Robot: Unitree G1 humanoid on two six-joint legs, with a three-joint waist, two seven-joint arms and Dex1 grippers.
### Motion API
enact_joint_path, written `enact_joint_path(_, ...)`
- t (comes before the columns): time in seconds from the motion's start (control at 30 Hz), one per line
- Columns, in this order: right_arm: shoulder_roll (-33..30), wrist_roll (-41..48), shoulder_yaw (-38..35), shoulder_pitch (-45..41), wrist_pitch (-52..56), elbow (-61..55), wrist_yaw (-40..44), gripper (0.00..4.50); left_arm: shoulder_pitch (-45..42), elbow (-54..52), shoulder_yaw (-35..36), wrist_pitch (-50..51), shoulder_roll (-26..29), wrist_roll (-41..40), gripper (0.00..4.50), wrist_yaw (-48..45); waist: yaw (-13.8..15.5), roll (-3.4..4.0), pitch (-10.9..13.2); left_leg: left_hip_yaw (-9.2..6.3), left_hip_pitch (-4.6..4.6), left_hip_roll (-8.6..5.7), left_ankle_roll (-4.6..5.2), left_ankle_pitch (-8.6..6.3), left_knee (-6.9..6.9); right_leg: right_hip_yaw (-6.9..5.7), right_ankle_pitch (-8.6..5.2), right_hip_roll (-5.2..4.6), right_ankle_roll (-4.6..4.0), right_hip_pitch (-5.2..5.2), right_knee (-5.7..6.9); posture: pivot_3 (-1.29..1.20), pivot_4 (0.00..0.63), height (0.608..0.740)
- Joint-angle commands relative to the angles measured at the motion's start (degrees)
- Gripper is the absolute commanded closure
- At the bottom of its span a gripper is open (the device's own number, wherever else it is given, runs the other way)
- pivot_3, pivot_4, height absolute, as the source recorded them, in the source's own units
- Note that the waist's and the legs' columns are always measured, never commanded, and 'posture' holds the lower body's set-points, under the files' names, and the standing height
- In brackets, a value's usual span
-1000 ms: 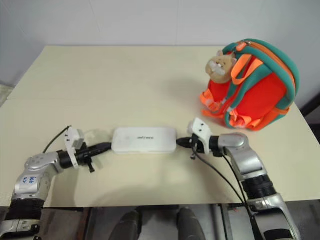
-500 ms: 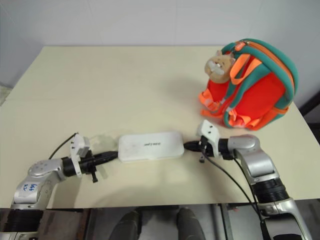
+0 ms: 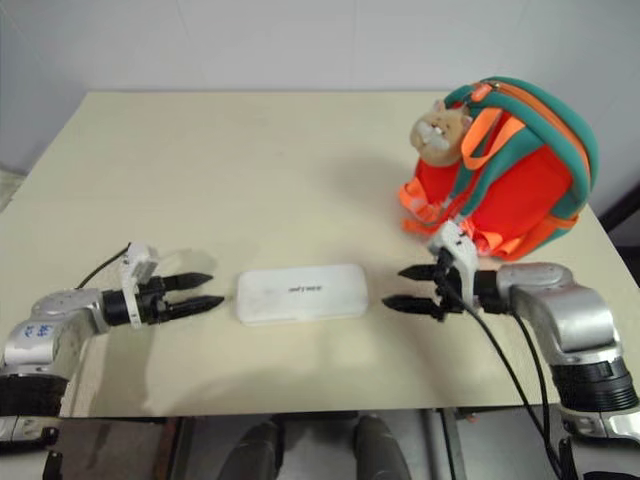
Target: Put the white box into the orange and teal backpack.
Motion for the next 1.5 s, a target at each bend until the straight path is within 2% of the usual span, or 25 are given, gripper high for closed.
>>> enact_joint_path(0.03, -0.09, 5.78, -2.27, -2.63, 9.11, -4.26, -3.02, 0.0, -3.81, 1.95, -1.22, 9.71, 1.48, -2.66, 0.06, -2.13, -0.13, 0.0, 0.0, 0.0, 0.01, 0.0, 0.0, 0.0, -0.01, 0.0, 0.0, 0.0, 0.0, 0.0, 0.01, 0.0, 0.15, 0.74)
enact_joint_path(0.17, 2.68, 8.76, -1.93, -5.03, 15.92, -4.2, -7.31, 0.0, -8.61, 4.08, -3.55, 24.1, 1.76, -5.26, 0.06, -3.09, -0.07, -0.01, -0.01, 0.0, -0.02, -0.02, 0.0, 0.0, 0.0, 0.0, 0.0, -0.01, 0.01, -0.01, 0.0, 0.0, 0.15, 0.74)
enact_joint_path(0.27, 3.19, 6.74, 0.64, -6.84, 15.14, -1.99, -9.5, 0.0, -11.95, 4.91, -5.48, 34.13, 0.72, -6.51, 0.06, -1.69, -0.04, -0.01, 0.0, 0.0, -0.05, -0.03, 0.0, 0.0, -0.03, 0.0, -0.02, -0.02, 0.04, -0.04, -0.01, 0.0, 0.15, 0.74)
enact_joint_path(0.33, 2.5, 4.85, 3.43, -7.88, 13.93, -0.39, -10.05, 0.0, -13.06, 4.86, -6.66, 37.22, 0.21, -6.63, 0.06, -1.09, -0.04, -0.01, -0.01, 0.0, -0.1, -0.04, 0.0, -0.01, -0.02, 0.0, -0.03, -0.02, 0.06, -0.1, 0.01, 0.0, 0.15, 0.74)
enact_joint_path(0.63, 2.71, 1.49, 8.33, -10.05, 9.38, 5.12, -9.74, 0.0, -14.69, 4.98, -8.03, 43.02, -1.5, -7.21, 0.06, 1.98, 0.06, 0.0, -0.01, 0.0, -0.1, -0.05, 0.0, -0.01, -0.04, 0.0, -0.04, -0.04, 0.08, -0.11, 0.01, 0.0, 0.15, 0.74)
enact_joint_path(0.9, 3.73, 1.61, 9.02, -10.11, 8.42, 5.33, -10.04, 0.0, -14.5, 2.89, -9.09, 50.94, -2.81, -11.27, 0.06, 2.2, 0.08, 0.0, -0.01, 0.0, -0.1, -0.04, -0.03, -0.03, -0.04, 0.0, -0.06, -0.04, 0.1, -0.1, 0.01, 0.0, 0.15, 0.74)
enact_joint_path(1.07, 4.47, 1.58, 8.72, -9.95, 8.25, 4.96, -10.47, 0.0, -14.59, 2.26, -9.75, 52.25, -3.9, -12.39, 0.06, 3.08, 0.07, 0.0, -0.01, 0.0, -0.1, -0.05, -0.03, -0.03, -0.04, 0.0, -0.06, -0.04, 0.1, -0.11, 0.01, 0.0, 0.15, 0.74)
enact_joint_path(1.5, 4.96, 2.99, 7.53, -8.29, 8.16, 2.68, -10.46, 0.0, -18.06, 7.47, -4.73, 54.19, -10.84, -13.79, 0.06, 6.84, 1.34, 0.0, -0.01, 0.0, -0.08, -0.07, -0.03, -0.02, 0.1, 0.0, -0.02, -0.05, 0.16, -0.03, 0.02, 0.0, 0.15, 0.74)
